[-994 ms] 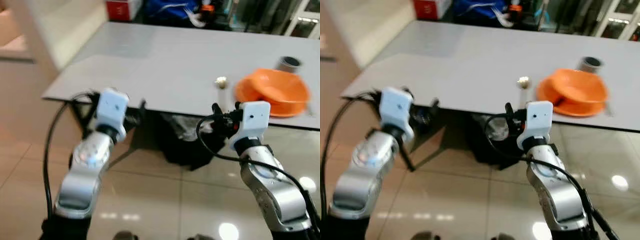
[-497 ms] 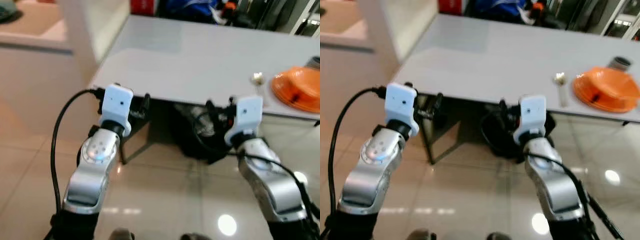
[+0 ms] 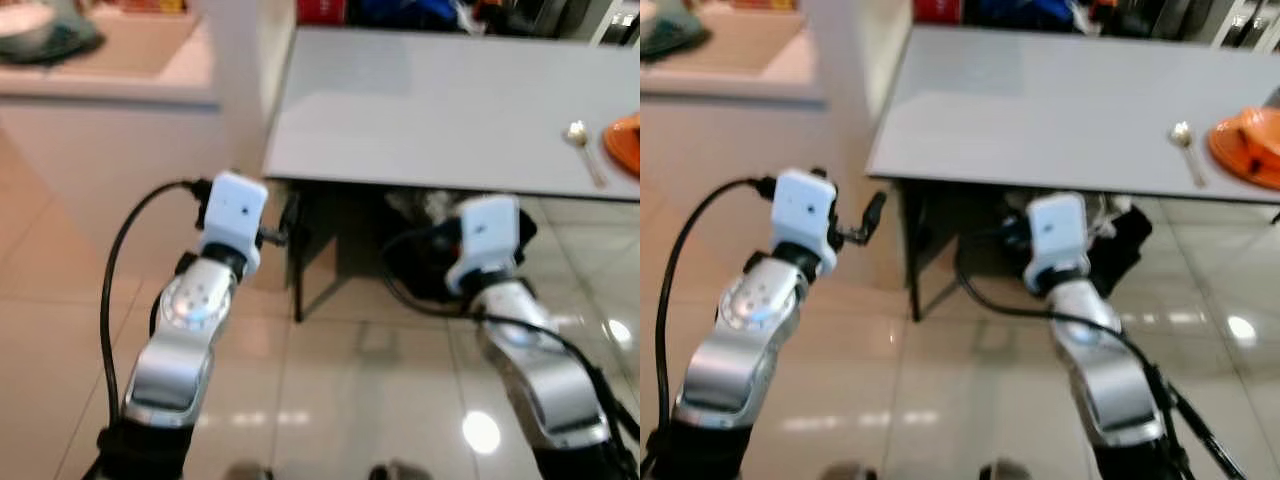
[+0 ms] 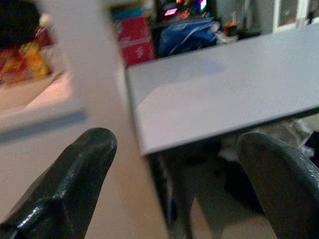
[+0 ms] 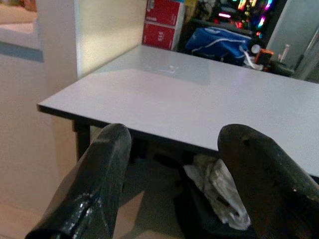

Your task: Setting the table

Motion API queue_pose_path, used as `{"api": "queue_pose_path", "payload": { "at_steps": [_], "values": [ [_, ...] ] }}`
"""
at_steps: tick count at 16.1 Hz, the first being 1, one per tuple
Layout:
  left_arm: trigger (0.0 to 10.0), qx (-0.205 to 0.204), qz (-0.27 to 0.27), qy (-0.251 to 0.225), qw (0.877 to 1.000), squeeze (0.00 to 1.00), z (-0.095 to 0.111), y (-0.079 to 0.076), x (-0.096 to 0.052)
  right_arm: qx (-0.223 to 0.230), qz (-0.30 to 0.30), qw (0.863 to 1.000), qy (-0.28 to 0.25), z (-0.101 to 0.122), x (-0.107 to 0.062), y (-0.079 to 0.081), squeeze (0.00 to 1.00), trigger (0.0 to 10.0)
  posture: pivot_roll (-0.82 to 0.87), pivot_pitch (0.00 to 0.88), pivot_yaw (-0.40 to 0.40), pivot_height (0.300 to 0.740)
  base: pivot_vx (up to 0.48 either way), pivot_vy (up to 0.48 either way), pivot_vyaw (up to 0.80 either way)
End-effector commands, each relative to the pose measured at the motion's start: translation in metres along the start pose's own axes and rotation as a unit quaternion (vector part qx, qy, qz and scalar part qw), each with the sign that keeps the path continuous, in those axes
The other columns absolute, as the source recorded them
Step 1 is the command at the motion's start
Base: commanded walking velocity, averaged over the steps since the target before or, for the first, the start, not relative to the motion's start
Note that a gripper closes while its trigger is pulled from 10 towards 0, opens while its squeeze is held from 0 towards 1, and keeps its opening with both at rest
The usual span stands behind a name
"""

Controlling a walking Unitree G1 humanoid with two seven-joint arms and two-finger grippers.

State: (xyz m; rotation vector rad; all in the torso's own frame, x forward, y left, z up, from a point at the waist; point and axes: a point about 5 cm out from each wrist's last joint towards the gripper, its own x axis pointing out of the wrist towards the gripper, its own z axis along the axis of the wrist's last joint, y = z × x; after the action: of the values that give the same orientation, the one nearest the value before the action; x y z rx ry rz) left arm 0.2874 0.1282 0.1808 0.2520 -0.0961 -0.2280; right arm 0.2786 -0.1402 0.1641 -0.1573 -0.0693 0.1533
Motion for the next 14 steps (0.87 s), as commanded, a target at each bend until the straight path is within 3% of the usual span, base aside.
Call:
{"api": "queue_pose_path", "payload": {
  "at_steps": [1, 14],
  "values": [
    [10.0, 0.002, 0.003, -0.001, 1.000, 0.00, 0.0018, 0.0026, -0.0011, 0.000, 0.016, 1.000, -0.014, 0.0058, 0.0013, 0.0070, 0.00, 10.0, 0.01, 0.085, -0.002, 0.740, 0.000, 0.480, 0.00],
    [10.0, -0.005, 0.010, -0.003, 1.000, 0.00, -0.0022, 0.0022, 0.0036, -0.035, 0.026, 0.999, -0.028, 0.0092, 0.0058, 0.0040, 0.00, 10.0, 0.00, 0.045, -0.007, 0.740, 0.000, 0.480, 0.00]
  ]
}}
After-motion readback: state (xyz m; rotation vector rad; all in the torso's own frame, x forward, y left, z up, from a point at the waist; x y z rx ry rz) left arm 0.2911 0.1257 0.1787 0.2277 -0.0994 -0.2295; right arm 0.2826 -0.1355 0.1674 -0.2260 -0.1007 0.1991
